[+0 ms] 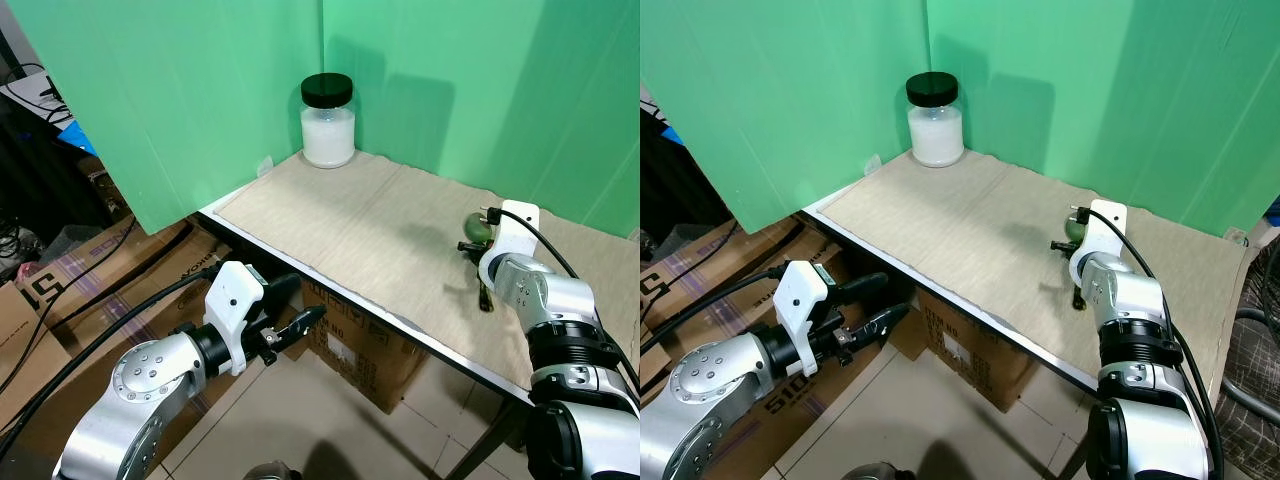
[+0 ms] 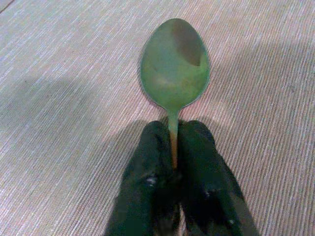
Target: Setting the table
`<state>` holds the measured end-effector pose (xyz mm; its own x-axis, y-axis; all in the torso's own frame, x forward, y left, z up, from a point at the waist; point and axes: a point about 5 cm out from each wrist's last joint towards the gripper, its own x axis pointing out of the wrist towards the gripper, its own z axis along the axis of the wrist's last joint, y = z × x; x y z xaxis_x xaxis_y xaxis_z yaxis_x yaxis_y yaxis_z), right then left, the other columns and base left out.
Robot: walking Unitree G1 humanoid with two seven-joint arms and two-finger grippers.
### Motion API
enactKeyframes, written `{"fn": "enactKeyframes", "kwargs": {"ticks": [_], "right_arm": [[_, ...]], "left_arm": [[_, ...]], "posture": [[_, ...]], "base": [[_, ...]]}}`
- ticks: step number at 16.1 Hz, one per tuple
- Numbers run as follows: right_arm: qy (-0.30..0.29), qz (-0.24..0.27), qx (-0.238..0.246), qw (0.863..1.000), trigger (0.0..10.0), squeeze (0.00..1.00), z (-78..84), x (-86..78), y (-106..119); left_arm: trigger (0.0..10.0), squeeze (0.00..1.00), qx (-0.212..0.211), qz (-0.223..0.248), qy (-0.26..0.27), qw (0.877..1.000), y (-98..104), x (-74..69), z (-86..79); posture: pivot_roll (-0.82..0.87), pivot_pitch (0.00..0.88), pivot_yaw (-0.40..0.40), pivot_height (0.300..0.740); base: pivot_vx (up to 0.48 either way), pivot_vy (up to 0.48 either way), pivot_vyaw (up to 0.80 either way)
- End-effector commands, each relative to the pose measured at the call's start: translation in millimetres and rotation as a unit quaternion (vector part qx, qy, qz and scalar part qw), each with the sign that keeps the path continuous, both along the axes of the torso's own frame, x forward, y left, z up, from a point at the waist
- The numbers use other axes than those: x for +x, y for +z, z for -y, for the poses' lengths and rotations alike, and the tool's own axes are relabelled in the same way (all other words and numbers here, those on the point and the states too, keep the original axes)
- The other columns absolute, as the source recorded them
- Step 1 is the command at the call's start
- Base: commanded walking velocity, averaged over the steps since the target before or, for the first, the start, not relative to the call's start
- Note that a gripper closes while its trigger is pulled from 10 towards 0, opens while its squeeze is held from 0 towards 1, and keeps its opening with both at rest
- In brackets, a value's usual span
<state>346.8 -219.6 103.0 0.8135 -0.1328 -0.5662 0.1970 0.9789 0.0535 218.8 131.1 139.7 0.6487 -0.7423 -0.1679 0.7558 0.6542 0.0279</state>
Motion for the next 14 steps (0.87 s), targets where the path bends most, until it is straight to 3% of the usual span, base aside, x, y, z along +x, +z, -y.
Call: {"fn": "enactKeyframes", "kwargs": {"ticks": [1,7,11,13,14], "right_arm": [[0.007,-0.003,0.011,1.000,0.0,0.00,-3.7,1.3,-0.1],[0.004,0.001,0.013,1.000,0.0,0.00,-1.9,0.7,0.1],[0.001,0.028,0.020,0.999,0.0,0.00,-0.4,2.1,11.7],[0.004,0.108,0.046,0.993,0.0,0.00,2.9,-5.1,47.1],[0.023,0.162,0.047,0.985,0.0,0.00,2.7,-21.0,70.5]], "left_arm": [[10.0,0.00,0.006,0.002,0.000,1.000,-0.1,2.1,-1.3],[10.0,0.00,0.007,0.005,-0.001,1.000,0.2,3.0,-0.2],[10.0,0.00,0.007,0.007,-0.003,1.000,1.5,3.4,-0.2],[10.0,0.00,0.009,0.015,-0.002,1.000,3.9,5.8,-1.3],[10.0,0.00,0.009,0.023,0.011,1.000,5.4,7.9,-1.6]], "posture": [[0.07,0.000,0.092,0.740],[0.07,0.000,0.089,0.740],[0.07,0.000,0.092,0.740],[0.06,0.000,0.093,0.740],[0.07,0.000,0.089,0.740]], "base": [[0.000,0.000,0.00],[0.000,0.000,0.00],[0.000,0.000,0.00],[0.000,0.000,0.00],[0.000,0.000,0.00]]}}
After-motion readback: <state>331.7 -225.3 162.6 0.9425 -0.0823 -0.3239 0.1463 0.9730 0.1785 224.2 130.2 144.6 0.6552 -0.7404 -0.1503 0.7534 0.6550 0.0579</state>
